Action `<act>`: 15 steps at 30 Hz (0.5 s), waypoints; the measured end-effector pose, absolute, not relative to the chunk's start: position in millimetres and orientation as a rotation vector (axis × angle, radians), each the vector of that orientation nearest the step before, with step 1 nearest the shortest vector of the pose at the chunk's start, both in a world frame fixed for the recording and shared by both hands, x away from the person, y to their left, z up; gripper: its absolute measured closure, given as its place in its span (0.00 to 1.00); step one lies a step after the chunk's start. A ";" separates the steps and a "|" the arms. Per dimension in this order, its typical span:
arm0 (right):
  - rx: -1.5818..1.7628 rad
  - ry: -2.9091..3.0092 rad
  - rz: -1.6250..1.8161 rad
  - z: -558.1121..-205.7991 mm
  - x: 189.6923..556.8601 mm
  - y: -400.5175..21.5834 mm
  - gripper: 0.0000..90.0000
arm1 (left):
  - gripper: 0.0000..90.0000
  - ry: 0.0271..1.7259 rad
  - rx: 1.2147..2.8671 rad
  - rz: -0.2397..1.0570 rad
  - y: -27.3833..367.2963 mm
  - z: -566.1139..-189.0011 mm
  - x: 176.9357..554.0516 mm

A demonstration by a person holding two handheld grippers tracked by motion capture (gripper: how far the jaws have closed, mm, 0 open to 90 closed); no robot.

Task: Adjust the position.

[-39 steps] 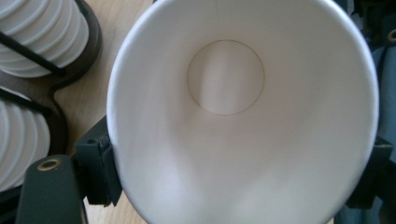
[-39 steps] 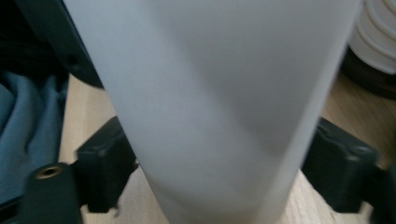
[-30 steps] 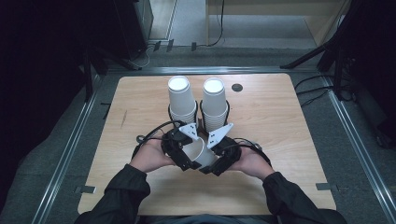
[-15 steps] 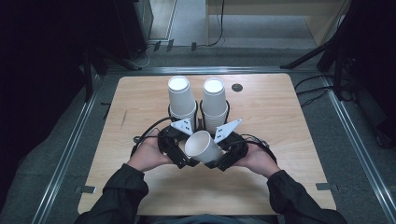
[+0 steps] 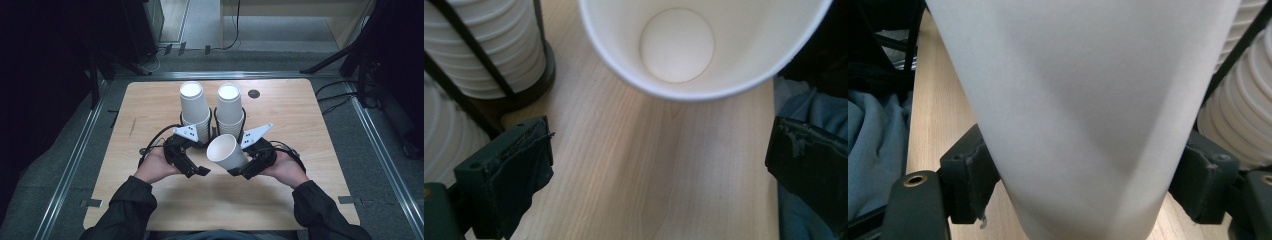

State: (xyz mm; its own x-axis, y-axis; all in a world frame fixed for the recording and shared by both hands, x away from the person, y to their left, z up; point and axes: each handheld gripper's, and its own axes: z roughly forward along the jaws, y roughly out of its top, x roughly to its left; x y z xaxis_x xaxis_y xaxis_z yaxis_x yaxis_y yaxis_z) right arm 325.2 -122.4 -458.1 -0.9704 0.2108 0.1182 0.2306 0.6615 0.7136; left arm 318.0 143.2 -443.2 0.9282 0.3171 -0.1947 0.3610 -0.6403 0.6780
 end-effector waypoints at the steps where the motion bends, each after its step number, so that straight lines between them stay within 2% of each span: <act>1: -0.385 -2.845 -1.227 -457.7 325.1 -125.0 0.25 | 0.00 0.483 2.308 -0.058 143.2 -444.3 317.6; 8: -0.401 -2.833 -1.242 -456.2 323.1 -128.7 0.25 | 0.00 0.498 2.263 -0.050 141.3 -450.1 316.4; 15: -0.390 -2.808 -1.264 -455.8 321.1 -126.2 0.25 | 0.00 0.461 2.143 -0.026 128.2 -445.0 311.4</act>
